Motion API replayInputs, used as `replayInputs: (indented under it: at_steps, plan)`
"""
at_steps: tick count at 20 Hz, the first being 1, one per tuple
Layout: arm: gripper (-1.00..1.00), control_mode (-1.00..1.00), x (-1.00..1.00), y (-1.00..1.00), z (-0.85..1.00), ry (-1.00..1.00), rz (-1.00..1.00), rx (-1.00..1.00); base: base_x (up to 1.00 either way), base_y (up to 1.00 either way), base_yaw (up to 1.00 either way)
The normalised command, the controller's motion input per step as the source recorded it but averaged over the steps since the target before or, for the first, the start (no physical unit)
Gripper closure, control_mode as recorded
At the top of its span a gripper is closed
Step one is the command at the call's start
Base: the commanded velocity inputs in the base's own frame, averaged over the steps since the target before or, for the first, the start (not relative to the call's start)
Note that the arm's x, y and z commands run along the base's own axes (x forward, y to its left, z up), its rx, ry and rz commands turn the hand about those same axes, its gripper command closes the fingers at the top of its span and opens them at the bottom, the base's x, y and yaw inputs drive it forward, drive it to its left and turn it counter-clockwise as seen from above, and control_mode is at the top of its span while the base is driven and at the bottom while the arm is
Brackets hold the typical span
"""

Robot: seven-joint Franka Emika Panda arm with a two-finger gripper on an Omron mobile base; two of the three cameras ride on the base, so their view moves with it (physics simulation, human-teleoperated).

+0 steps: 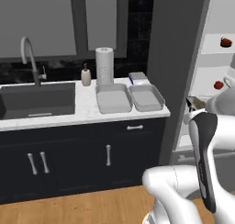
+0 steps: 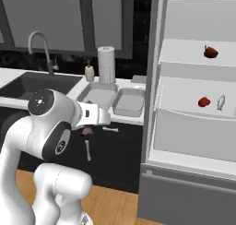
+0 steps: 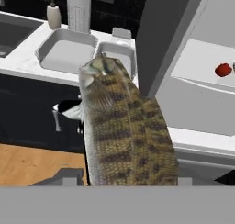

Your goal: Place one bell pepper and one fish in each tupperware on the nearby counter, to pack two identical lunches.

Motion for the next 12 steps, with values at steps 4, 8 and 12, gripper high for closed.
replayInputs:
  at_steps: [4, 8, 12]
  plan:
    - [1.0, 1.0, 0.0, 0.0, 0.0, 0.0, 0.0, 0.0, 0.96, 1.0, -0.01]
    - [1.0, 1.0, 0.0, 0.0, 0.0, 0.0, 0.0, 0.0, 1.0, 0.48, -0.12]
    - [1.0, 1.0, 0.0, 0.0, 0.0, 0.0, 0.0, 0.0, 1.0, 0.03, -0.11]
